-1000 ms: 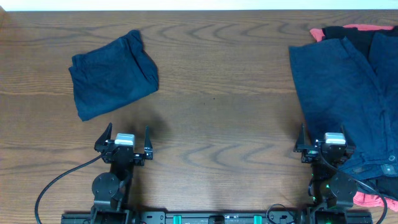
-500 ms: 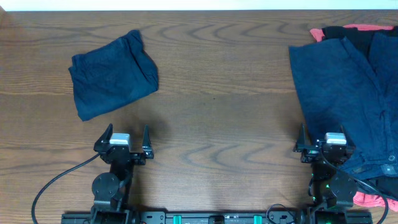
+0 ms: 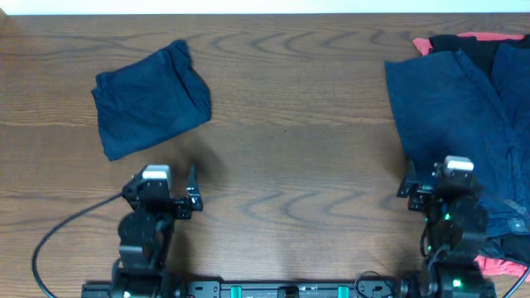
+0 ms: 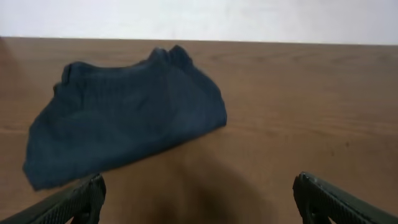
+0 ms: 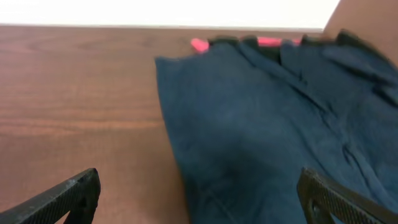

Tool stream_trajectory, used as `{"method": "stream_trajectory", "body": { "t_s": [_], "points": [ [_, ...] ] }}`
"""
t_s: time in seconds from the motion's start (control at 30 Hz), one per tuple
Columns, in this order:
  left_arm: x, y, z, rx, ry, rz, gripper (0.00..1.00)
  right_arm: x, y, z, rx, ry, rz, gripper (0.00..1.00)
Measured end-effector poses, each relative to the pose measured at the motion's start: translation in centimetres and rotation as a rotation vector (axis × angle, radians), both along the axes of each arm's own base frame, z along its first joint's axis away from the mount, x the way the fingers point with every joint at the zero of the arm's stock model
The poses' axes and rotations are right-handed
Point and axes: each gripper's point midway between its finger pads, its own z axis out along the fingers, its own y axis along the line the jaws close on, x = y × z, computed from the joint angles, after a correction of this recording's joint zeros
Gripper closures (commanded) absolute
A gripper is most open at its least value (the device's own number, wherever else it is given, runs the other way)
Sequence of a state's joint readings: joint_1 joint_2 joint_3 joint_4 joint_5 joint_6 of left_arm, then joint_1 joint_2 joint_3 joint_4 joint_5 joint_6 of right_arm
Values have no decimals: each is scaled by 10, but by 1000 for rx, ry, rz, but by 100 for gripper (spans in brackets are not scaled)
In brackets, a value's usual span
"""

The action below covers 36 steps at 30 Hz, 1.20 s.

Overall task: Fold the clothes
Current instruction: 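Move the right gripper over the clothes pile and grasp the navy shorts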

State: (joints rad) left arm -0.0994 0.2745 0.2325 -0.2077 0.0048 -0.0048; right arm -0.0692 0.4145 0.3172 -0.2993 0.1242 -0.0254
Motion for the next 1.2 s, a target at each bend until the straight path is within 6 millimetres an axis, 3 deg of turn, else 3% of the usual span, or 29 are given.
{"method": "stream_trajectory", "body": {
  "t_s": [0.17,0.3,0.53,0.63,0.73,0.87,0.93,0.97,1.2],
  "points": [
    [7,-2,10,12,159,-9,2,10,-2,0,34,197,-17,1],
    [13,-11,10,3,292,-51,2,14,-2,-14,53,391,-27,1],
    [12,-24,-11,-25,508,-114,2,34,17,-28,139,520,66,1],
    [6,-27,-20,-45,561,-116,2,25,15,-40,142,594,48,1],
    [3,-27,-21,-57,573,-111,2,13,1,-57,113,686,-46,2],
    [3,-27,-21,-68,572,-104,2,0,-11,-85,92,827,-137,15],
    [4,-27,-20,-71,570,-102,2,-7,-14,-101,85,907,-165,31],
    [4,-27,-20,-72,570,-103,2,-11,-16,-110,80,953,-180,33],
    [4,-28,-20,-75,570,-103,2,-32,-31,-149,14,1146,-287,38]
  ]
}}
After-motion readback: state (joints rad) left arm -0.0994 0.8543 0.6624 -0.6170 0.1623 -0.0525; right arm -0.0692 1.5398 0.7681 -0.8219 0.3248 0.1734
